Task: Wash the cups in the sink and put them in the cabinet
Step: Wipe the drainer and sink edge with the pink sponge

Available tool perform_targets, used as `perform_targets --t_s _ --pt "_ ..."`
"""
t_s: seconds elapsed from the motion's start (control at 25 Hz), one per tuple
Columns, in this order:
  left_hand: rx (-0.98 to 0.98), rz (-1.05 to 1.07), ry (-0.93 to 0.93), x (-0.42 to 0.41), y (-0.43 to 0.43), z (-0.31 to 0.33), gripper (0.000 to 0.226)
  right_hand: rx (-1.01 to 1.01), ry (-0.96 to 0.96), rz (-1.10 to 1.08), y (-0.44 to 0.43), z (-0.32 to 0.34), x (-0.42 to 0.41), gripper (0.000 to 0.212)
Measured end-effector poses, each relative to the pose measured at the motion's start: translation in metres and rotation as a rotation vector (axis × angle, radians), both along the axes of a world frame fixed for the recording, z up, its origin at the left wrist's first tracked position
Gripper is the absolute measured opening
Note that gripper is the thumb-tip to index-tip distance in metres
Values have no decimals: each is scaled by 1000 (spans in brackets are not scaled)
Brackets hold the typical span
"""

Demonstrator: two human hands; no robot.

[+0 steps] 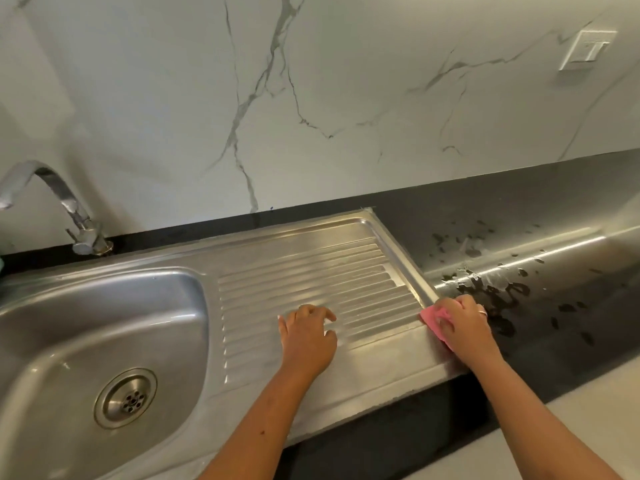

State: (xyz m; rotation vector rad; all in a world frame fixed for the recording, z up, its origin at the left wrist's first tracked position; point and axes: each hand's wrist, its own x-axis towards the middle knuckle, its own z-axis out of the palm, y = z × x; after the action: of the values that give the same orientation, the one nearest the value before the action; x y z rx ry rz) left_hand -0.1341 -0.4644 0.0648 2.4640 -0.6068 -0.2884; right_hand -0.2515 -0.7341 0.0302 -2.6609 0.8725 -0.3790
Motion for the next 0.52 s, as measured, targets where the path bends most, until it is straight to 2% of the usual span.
perform_targets --t_s 0.12,0.24,0.32,0.52 --pt "35 29 15 22 -32 6 30 -83 -111 130 -14 -6 42 4" --pt "36 58 -4 47 -59 14 29 -218 -138 212 -26 -7 95 27" --pt "36 90 -6 64 -71 18 29 -287 -115 241 -35 -8 124 29" --pt "95 196 9 106 -82 18 29 -228 -32 277 -51 -9 190 23"
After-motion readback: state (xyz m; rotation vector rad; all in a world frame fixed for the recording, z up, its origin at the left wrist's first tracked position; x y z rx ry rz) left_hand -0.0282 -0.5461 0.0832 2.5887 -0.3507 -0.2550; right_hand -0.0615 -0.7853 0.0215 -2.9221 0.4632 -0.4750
